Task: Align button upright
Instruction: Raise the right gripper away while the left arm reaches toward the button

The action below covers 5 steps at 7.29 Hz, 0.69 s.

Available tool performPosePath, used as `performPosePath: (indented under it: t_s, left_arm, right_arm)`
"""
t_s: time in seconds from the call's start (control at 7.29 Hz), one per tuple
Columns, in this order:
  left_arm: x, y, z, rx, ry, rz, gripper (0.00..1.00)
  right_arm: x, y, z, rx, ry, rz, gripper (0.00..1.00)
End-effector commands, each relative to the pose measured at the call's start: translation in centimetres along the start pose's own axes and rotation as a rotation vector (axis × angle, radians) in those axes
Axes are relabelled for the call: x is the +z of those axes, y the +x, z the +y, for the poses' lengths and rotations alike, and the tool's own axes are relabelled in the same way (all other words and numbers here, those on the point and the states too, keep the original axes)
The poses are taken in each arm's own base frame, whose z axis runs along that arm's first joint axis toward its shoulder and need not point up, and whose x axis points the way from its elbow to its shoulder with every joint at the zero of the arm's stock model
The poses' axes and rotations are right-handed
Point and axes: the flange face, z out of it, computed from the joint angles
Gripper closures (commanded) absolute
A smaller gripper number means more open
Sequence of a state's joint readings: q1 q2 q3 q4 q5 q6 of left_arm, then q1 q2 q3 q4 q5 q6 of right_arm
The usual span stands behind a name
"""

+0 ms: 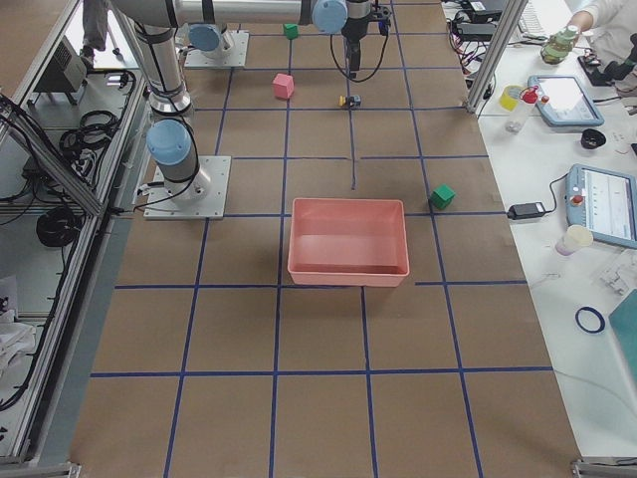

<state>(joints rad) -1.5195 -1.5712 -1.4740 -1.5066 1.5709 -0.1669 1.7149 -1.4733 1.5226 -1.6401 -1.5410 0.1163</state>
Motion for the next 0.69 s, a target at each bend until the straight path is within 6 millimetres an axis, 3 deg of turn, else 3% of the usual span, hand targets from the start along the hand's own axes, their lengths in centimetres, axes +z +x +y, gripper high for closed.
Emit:
performPosePath:
  t_s: [0.0,0.55]
  left_arm:
    - [0.1,1.2,0.9,-0.116,0.018,0.006,0.0]
    - [7.1,6.7,6.3,-0.103,0.189,0.011,0.0]
  right_arm:
    - [-6.1,2.9,4.2,-0.005,0.04,0.039,0.0]
    - [-8.2,7.6,4.0,0.07,0.086,0.02,0.0]
